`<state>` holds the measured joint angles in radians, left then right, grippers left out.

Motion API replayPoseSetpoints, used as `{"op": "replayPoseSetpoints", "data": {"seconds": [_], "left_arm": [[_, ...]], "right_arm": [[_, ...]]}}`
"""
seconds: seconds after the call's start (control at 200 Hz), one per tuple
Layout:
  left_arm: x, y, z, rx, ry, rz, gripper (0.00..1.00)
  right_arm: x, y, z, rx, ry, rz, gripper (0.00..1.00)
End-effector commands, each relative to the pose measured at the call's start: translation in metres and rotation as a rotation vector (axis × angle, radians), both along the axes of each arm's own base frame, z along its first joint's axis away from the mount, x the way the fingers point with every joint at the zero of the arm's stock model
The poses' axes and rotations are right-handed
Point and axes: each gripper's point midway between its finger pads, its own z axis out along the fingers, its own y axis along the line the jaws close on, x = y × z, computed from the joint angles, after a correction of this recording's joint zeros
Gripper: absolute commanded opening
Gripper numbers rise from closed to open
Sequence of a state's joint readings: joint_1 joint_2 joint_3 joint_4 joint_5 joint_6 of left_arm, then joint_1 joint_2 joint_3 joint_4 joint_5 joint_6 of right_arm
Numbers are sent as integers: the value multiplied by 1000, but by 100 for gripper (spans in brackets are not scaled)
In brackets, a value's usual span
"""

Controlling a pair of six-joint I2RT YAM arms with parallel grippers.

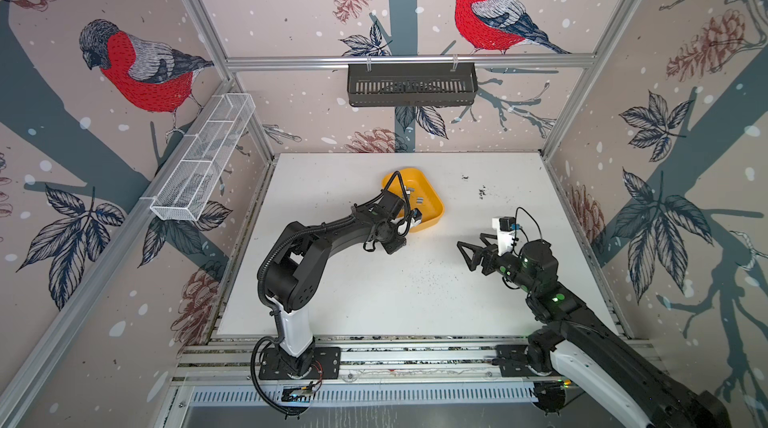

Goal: Load the staples into the stapler
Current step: 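Close the left gripper on the stapler body and lift it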

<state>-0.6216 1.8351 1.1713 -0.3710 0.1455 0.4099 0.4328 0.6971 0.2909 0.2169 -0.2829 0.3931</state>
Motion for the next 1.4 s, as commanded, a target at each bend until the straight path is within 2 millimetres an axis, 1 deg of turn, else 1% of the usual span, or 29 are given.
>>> {"op": "replayPoseSetpoints", "data": {"seconds": [0.0, 0.1, 0.175, 0.33, 0.385, 0.54, 0.73, 0.801, 0.896, 0.951, 1.076, 1.141, 1.256, 1.391], "left_arm": [[-3, 0, 2, 8, 2, -12, 33], [-4, -3, 1, 8, 4, -18, 31], [-5, -4, -1, 9, 3, -22, 38], [-3, -7, -2, 8, 1, -23, 42], [-2, -8, -3, 8, 3, -24, 41], [-1, -11, -4, 3, 8, -26, 34], [-1, -12, -4, 1, 9, -25, 31], [-2, -12, -3, 0, 7, -25, 24], [-2, -14, 1, -10, 5, -24, 19], [-4, -16, 4, -20, 6, -26, 16], [-12, -23, 19, -53, 4, -39, 13], [-18, -28, 33, -83, -1, -52, 13], [-29, -44, 58, -175, 4, -81, 13], [-41, -59, 81, -287, 26, -114, 13]], "right_arm": [[1, 0, 1, -2, -6, -5, 100], [2, 0, 0, -3, -2, -5, 100], [2, 0, 0, -3, -2, -5, 100], [2, 0, -1, -4, 1, -6, 100], [3, -1, -1, -4, -1, -9, 100], [3, -1, -2, -9, 5, -14, 100], [4, -2, -2, -10, 4, -19, 100], [4, -3, -2, -12, 4, -23, 100], [5, -4, -2, -15, 4, -33, 100], [5, -5, -2, -17, 5, -40, 100], [5, -5, -1, -7, 9, -43, 100], [5, -5, -3, -3, 17, -43, 100], [6, -4, -3, 11, 26, -43, 100], [6, -4, -7, 23, 74, -53, 100]]}}
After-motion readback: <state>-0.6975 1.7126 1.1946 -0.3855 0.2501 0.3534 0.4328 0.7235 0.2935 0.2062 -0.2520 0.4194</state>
